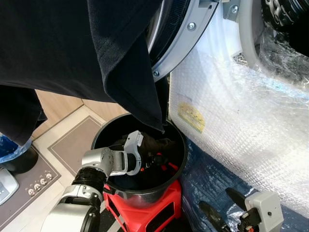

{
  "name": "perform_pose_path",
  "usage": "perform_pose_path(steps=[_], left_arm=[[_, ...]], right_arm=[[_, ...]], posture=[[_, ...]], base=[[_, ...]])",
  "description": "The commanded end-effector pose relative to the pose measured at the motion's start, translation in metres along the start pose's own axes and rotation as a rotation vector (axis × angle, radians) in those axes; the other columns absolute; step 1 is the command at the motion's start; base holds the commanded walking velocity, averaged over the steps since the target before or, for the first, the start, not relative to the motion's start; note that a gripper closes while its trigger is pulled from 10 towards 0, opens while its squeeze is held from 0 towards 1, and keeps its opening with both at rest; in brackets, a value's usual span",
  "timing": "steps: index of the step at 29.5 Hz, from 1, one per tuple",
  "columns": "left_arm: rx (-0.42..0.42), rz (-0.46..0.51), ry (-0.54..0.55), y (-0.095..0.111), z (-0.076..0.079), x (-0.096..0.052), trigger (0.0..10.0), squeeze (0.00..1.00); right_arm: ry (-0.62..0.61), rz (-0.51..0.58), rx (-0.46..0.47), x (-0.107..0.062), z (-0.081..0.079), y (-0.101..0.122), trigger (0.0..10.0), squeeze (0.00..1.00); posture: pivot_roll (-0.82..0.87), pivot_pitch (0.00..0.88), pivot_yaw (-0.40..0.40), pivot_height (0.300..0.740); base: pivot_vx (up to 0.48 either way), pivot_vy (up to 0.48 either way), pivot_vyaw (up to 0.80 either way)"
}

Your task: Clothes washing

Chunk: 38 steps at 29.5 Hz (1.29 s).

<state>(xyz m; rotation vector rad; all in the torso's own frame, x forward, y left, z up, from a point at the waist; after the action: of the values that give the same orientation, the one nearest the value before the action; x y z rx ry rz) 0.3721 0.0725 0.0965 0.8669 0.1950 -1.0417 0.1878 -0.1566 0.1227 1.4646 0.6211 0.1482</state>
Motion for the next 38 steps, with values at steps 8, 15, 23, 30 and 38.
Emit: perform_pose_path(steps=[8,15,23,30,38], left_arm=[[0.080,-0.012,0.077,-0.001,-0.019,-0.012,0.0,0.00],[0.133,-0.018,0.082,-0.004,-0.023,-0.016,0.0,0.00],[0.155,-0.011,0.073,-0.005,-0.024,-0.017,0.0,0.00],[0.198,0.015,0.085,-0.001,-0.025,-0.020,0.0,0.00],[0.291,0.106,0.132,0.005,-0.030,-0.024,0.0,0.00]], right_arm=[[0.008,-0.004,0.006,0.002,-0.005,-0.001,10.0,0.00],[0.013,-0.003,0.007,0.002,-0.006,-0.001,10.0,0.00],[0.018,0.000,0.002,0.005,-0.005,0.000,10.0,0.00],[0.023,0.003,0.003,0.008,-0.006,-0.001,10.0,0.00],[0.027,0.028,-0.007,0.019,-0.002,0.002,10.0,0.00]], posture=[[-0.25,0.265,0.041,0.740],[-0.25,0.258,0.037,0.740],[-0.24,0.252,0.035,0.740],[-0.23,0.235,0.039,0.740],[-0.22,0.201,0.043,0.740]], base=[[0.000,0.000,0.00],[0.000,0.000,0.00],[0.000,0.000,0.00],[0.000,0.000,0.00],[0.000,0.000,0.00]])
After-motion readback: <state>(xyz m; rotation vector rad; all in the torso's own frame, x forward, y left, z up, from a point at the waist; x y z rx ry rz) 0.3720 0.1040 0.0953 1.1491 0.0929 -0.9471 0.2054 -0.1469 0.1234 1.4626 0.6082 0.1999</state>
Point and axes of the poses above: a point about 5 cm out from each wrist's last joint towards the gripper, its own x axis pointing out of the wrist towards the gripper, its own y axis along the axis of the wrist's last joint, z = x × y, the point moved 4 cm from there along x, pointing out of the wrist towards the gripper, and after that the axes turned 5 degrees about -x, right-handed, at the moved point
